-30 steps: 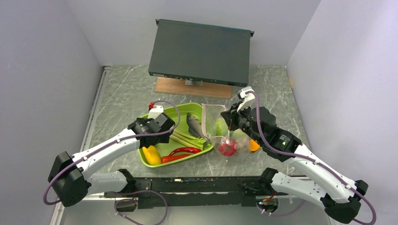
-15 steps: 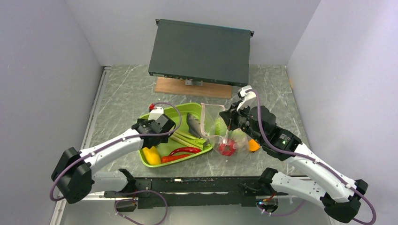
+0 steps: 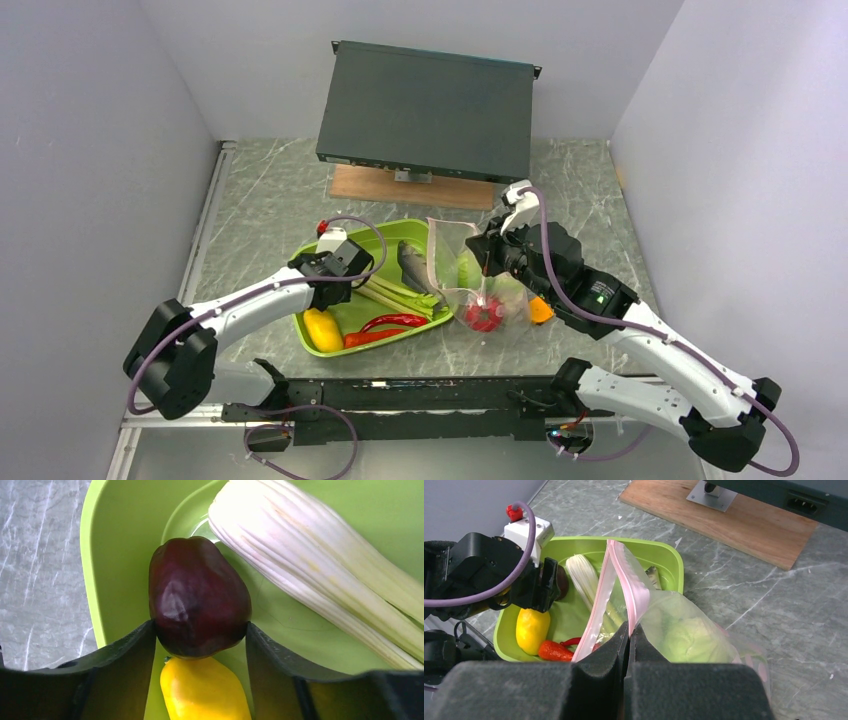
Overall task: Place the food in the zip-top bag and seal the zipper
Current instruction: Pick up the fake vegetable from the bin.
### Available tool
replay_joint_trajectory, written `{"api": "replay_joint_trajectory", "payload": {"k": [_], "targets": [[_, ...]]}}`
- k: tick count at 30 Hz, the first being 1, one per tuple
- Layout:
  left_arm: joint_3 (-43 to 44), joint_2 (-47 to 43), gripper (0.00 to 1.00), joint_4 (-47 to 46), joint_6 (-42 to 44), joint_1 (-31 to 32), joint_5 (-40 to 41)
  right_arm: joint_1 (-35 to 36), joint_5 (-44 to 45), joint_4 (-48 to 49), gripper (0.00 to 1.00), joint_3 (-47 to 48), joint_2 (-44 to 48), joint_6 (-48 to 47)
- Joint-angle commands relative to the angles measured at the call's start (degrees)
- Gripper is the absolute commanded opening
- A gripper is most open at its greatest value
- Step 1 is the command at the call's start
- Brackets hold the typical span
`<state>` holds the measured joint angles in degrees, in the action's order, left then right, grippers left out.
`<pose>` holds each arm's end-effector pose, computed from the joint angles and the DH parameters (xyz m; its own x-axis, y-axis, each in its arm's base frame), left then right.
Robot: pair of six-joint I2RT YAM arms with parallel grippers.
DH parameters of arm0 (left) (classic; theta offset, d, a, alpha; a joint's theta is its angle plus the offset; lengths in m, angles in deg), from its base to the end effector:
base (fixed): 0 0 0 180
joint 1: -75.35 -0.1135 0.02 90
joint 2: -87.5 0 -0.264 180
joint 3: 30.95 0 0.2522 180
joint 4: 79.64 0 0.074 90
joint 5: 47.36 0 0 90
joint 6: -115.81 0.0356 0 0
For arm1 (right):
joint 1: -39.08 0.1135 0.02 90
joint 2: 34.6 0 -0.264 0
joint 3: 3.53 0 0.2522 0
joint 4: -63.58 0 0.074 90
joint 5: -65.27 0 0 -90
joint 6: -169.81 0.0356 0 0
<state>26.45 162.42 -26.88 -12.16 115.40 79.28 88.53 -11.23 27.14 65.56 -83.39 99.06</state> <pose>0.1870 -0.1294 0.1959 -0.7909 0.0199 -0.6116 -0.1578 0.9590 0.2353 0.1278 0.1366 0.3694 -0.3661 0.0652 -0.9283 -0.5003 0.8273 0.2554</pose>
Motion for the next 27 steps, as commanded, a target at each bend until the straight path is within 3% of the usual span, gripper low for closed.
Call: {"api": "replay_joint_trajectory", "payload": {"k": [1,5,11,22,27], "targets": [[-0.35,0.12,0.56,-2.71,0.75,-0.32,-2.90,0.14,1.58,2.13,0.00,2.54,-0.28,0.14],[-0.40,-0.69,0.36,-2.84,1.40,-0.32,-4.39,0.17,2.35,1.97,0.00,2.66,-0.82,-0.32],[0.96,-5.16,0.16,-3.28,3.99,-0.30,-9.40,0.12,3.58,1.19,0.00,2.92,-1.95,-0.87],[5.83,-21.03,0.00,-6.29,7.91,-0.26,-24.23,0.15,4.79,0.70,0.00,2.82,-0.88,-0.53],[5.35,-26.24,0.00,-14.71,8.66,-0.32,-38.12,0.15,4.43,1.29,0.00,2.71,-0.55,-0.79]]}}
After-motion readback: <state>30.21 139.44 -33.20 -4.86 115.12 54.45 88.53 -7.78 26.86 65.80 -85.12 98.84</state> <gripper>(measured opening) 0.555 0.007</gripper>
